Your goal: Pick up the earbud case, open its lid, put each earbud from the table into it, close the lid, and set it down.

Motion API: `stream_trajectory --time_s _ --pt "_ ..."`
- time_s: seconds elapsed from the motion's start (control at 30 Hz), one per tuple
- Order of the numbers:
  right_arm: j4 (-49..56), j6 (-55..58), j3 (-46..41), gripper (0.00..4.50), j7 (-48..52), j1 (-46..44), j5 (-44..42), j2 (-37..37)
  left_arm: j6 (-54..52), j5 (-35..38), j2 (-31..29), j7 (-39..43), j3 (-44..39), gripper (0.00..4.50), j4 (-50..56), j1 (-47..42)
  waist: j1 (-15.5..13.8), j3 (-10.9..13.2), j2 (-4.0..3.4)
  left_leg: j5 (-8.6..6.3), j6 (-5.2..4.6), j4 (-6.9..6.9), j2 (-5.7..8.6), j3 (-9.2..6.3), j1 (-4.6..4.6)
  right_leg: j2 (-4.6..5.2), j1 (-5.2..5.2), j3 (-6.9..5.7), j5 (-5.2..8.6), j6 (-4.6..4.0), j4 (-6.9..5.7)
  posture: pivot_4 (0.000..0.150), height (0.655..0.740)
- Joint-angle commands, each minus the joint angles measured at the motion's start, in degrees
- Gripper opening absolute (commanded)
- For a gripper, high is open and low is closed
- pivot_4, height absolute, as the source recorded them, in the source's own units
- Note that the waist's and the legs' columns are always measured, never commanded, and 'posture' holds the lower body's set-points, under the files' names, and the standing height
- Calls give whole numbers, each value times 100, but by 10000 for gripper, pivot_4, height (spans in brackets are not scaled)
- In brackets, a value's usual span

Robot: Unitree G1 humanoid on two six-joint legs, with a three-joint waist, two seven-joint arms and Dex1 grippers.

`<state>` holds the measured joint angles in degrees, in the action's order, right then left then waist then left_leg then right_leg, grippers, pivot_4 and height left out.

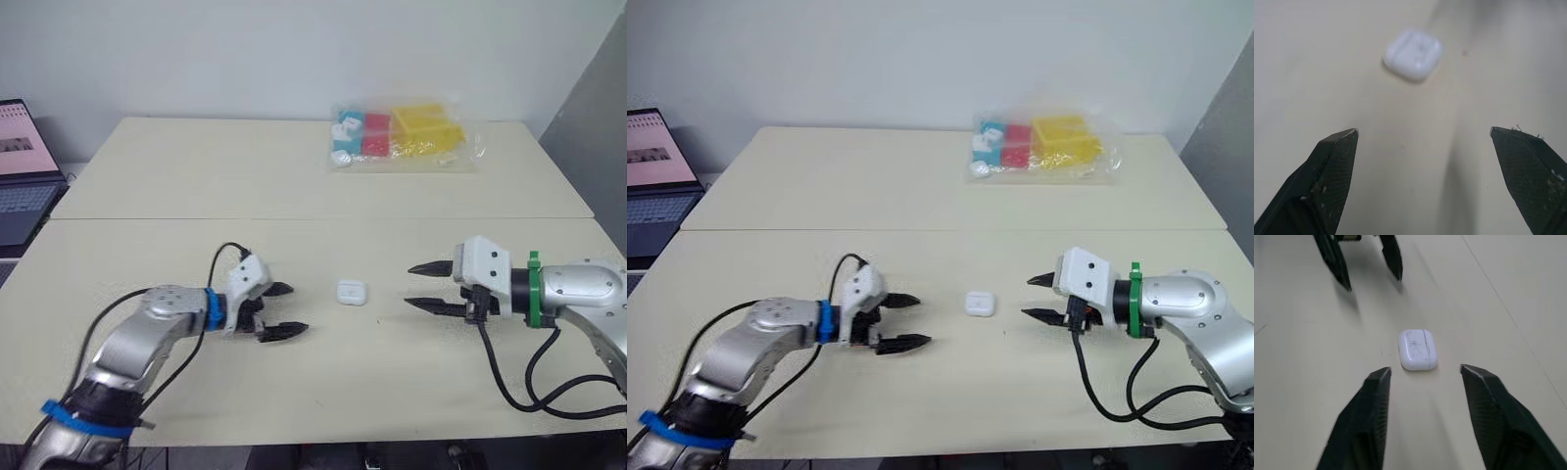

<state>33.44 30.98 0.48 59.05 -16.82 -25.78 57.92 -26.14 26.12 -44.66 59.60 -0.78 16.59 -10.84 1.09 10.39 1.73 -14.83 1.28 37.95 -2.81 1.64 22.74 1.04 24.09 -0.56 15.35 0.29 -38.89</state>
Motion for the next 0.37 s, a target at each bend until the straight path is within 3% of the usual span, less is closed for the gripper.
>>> stream_trajectory --time_s 0.03,0.1,0.37 --pt "-39 -411 -341 39234 448 7 -66 204 398 29 -275 105 -553 45000 601 383 -16 0 0 0 0 0 2 0 0 1 0 -1 1 2 1 1500 7378" --pt "-122 -508 -484 44474 501 83 -90 206 529 -118 -475 183 -587 45000 703 568 -29 0 0 0 0 -1 8 1 0 1 -2 0 3 5 2 1500 7378" --pt "-312 -899 -460 44474 636 387 152 232 914 -178 -600 255 -747 45000 605 790 -96 0 0 0 0 3 10 4 -3 0 -3 -1 0 10 0 1500 7378"
